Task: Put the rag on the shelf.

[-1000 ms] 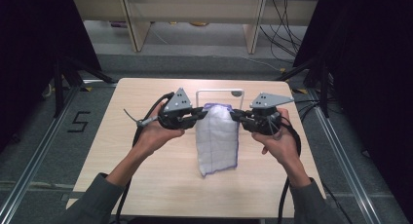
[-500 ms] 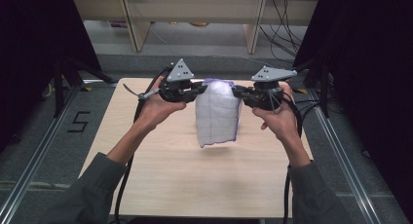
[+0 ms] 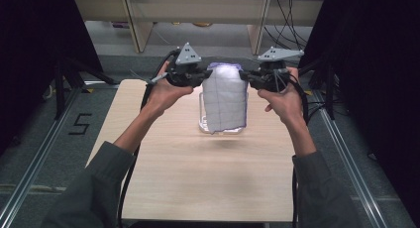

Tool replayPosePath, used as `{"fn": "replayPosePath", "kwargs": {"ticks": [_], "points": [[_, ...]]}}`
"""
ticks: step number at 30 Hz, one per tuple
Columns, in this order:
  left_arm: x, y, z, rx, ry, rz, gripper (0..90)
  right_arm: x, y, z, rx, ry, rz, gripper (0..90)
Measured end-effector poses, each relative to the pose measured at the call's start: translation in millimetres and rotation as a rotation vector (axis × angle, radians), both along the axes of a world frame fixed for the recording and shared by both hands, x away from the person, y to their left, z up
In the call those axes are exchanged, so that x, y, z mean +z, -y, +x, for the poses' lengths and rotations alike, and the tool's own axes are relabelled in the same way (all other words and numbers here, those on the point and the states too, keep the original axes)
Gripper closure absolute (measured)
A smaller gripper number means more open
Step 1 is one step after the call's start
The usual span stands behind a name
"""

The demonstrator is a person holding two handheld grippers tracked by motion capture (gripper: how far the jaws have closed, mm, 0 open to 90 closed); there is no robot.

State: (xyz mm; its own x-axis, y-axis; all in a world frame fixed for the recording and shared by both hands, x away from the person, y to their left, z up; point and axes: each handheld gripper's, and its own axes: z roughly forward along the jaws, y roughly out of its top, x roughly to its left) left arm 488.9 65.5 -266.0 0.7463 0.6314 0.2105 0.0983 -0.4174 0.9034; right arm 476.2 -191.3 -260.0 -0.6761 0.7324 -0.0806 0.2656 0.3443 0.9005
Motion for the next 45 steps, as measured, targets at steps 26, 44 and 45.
{"fn": "replayPosePath", "kwargs": {"ticks": [26,44,45], "points": [[10.7,6.7,55.7,0.089,-0.043,-0.108,81.7,11.7,0.7,50.5,-0.062,-0.002,0.075,83.4],[-45.5,14.2,113.3,0.108,-0.177,-0.189,80.9,-38.3,-2.4,115.4,-0.149,-0.171,0.106,83.2],[-48.1,14.3,115.0,0.117,-0.18,-0.185,81.0,-41.9,-2.5,118.2,-0.159,-0.182,0.101,83.2]]}}
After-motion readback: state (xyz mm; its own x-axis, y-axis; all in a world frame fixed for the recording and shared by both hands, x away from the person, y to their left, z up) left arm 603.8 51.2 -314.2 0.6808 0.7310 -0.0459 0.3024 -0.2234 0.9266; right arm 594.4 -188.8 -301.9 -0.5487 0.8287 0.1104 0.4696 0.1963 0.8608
